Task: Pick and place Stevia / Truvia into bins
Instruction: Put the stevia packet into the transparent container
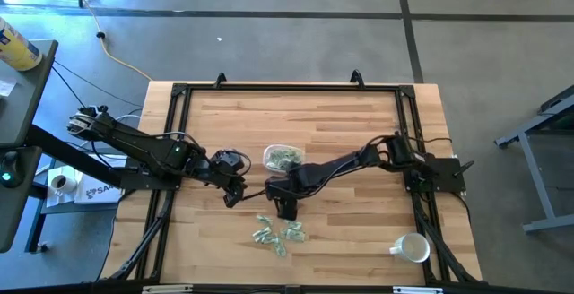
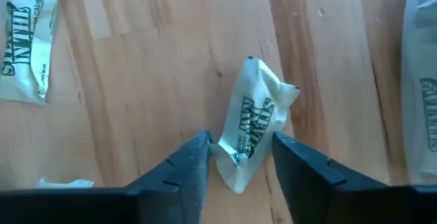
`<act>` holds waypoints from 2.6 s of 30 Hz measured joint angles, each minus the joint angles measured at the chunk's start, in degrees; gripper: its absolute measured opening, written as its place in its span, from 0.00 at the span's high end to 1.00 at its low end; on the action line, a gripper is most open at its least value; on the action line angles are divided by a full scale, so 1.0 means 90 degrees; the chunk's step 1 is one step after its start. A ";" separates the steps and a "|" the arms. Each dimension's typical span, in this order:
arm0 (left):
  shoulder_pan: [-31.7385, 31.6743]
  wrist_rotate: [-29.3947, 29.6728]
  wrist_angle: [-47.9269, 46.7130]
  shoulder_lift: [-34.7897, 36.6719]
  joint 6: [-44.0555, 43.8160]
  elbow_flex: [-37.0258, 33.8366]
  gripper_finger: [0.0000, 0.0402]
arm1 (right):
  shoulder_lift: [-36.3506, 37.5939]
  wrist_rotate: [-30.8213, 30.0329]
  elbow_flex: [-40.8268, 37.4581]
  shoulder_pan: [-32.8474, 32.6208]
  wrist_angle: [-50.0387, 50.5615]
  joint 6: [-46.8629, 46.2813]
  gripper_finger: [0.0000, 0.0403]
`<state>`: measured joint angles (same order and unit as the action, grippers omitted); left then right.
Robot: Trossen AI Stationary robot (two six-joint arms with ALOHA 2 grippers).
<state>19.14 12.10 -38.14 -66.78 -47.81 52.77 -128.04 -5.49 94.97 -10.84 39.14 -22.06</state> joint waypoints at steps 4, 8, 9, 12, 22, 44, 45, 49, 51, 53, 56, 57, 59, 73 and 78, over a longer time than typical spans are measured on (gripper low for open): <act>0.0001 0.0000 -0.0039 0.0000 0.0001 0.0000 0.63 | 0.0011 -0.0011 -0.0003 -0.0002 0.0094 -0.0002 0.79; 0.0002 0.0002 -0.0095 0.0000 0.0000 0.0000 0.63 | 0.0096 -0.0017 -0.0019 -0.0021 0.0188 0.0150 0.97; 0.0000 0.0002 -0.0109 0.0000 0.0000 0.0000 0.63 | 0.0167 -0.0071 -0.0033 -0.0030 0.0249 0.0184 0.97; 0.0000 0.0005 -0.0110 0.0000 0.0000 -0.0001 0.63 | 0.0517 -0.0391 -0.0048 -0.0033 0.0435 0.0138 0.97; 0.0002 0.0593 -0.0069 0.0685 -0.0020 0.0241 0.63 | 0.1447 -0.0808 -0.0028 0.1009 0.0737 0.1021 0.99; 0.0002 0.0950 -0.0266 0.1100 -0.0214 0.0236 0.63 | 0.0701 0.0175 -0.0015 0.1573 -0.0063 0.1739 0.70; 0.0002 0.0950 -0.0263 0.1098 -0.0223 0.0236 0.63 | 0.0678 0.0172 -0.0017 0.1536 -0.0041 0.1737 0.69; 0.0002 0.0969 -0.0261 0.1098 -0.0288 0.0236 0.63 | 0.0687 0.0147 -0.0023 0.1365 0.0041 0.1778 0.67; 0.0002 0.0984 -0.0259 0.1098 -0.0291 0.0236 0.63 | 0.0819 0.0025 0.0030 0.1293 0.0247 0.1759 0.66; 0.0002 0.0984 -0.0266 0.1098 -0.0291 0.0236 0.63 | 0.0920 -0.0179 0.0153 0.1231 0.0449 0.1778 0.64; 0.0002 0.1020 -0.0260 0.1098 -0.0290 0.0236 0.63 | 0.1045 -0.0506 0.0264 0.1156 0.0618 0.1792 0.62; 0.0002 0.1027 -0.0253 0.1098 -0.0291 0.0236 0.63 | 0.1074 -0.0538 0.0268 0.1142 0.0633 0.1791 0.61; 0.0002 0.1030 -0.0259 0.1098 -0.0289 0.0236 0.63 | 0.1168 -0.0600 0.0276 0.1105 0.0693 0.1792 0.60; 0.0001 0.0941 -0.0255 0.1098 -0.0344 0.0236 0.63 | 0.1311 -0.0606 0.0206 0.0385 0.1567 0.2511 0.57; 0.0002 0.0895 -0.0248 0.1098 -0.0389 0.0236 0.63 | 0.1311 -0.0630 0.0181 0.0239 0.1490 0.2347 0.57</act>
<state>19.15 20.16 -40.37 -56.90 -51.31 54.89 -116.25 -11.16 96.60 -8.69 52.55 -0.95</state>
